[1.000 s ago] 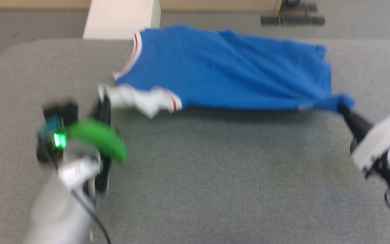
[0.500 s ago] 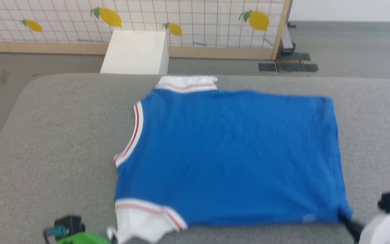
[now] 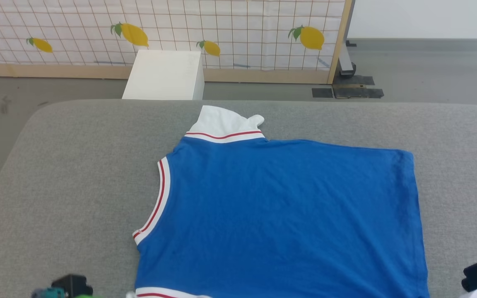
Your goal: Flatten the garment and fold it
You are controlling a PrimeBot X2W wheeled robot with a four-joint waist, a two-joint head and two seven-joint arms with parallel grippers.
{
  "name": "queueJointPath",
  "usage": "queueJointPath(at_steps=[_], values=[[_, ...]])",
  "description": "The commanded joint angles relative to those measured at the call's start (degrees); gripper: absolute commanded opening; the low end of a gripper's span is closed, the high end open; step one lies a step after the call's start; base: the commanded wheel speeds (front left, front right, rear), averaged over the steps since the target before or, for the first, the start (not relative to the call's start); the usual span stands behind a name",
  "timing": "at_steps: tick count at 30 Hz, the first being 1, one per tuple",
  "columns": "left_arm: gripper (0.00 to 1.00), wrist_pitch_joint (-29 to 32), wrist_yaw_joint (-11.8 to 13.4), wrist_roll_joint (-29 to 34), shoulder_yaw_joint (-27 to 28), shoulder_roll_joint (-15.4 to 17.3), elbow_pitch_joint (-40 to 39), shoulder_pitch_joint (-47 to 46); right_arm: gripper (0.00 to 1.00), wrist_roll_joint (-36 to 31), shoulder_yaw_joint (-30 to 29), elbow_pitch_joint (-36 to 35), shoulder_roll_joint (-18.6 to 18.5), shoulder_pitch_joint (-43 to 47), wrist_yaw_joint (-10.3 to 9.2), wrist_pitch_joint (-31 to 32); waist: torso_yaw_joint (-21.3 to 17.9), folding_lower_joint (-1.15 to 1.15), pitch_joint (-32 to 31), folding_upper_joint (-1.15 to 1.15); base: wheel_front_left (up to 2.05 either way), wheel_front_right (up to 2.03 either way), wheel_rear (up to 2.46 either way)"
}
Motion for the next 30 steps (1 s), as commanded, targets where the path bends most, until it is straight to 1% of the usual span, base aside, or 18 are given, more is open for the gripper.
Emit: queueJointPath(at_steps=[1,5,9,14,20,26,30], values=[[0.0,-1.0,-0.8,0.4,0.8,0.2,-1.2,-2.1,0.0,-0.7,-0.5,-1.1,0.0,-1.3,-0.09,0.0,-0.1,0.01,0.6,0.0,0.0,0.0,0.0],[0.0,-2.6,-2.0,2.1,1.3,0.2,-3.3,-7.3,0.0,-1.4,-1.5,-2.9,0.2,-4.3,-0.09,0.5,-0.3,0.01,1.8,0.0,0.0,0.0,0.0],[0.0,-2.7,-2.9,3.2,0.9,-0.4,-2.1,-13.4,0.0,-2.4,-2.2,-3.6,0.3,-7.9,-0.09,1.6,-0.6,0.01,3.7,0.0,0.0,0.0,0.0],[0.0,-3.1,-5.0,5.3,-0.1,-0.8,2.2,-21.5,0.0,-3.6,-2.6,-3.4,0.7,-12.6,-0.09,3.1,-1.1,0.01,7.1,0.0,0.0,0.0,0.0],[0.0,-4.8,-7.5,7.3,-1.2,-2.3,7.6,-29.7,0.0,-5.6,-2.4,-2.8,0.9,-17.6,-0.09,5.1,-1.7,0.01,12.2,0.0,0.0,0.0,0.0],[0.0,-5.5,-8.8,8.6,-2.4,-3.6,12.9,-35.1,0.0,-7.1,-1.4,-1.4,0.8,-22.8,-0.09,5.9,-2.0,0.01,17.1,0.0,0.0,0.0,0.0],[0.0,-6.1,-9.6,9.1,-3.3,-4.5,16.7,-37.1,0.0,-7.8,0.3,0.7,0.2,-25.3,-0.09,6.9,-1.7,0.01,19.2,0.0,0.0,0.0,0.0]])
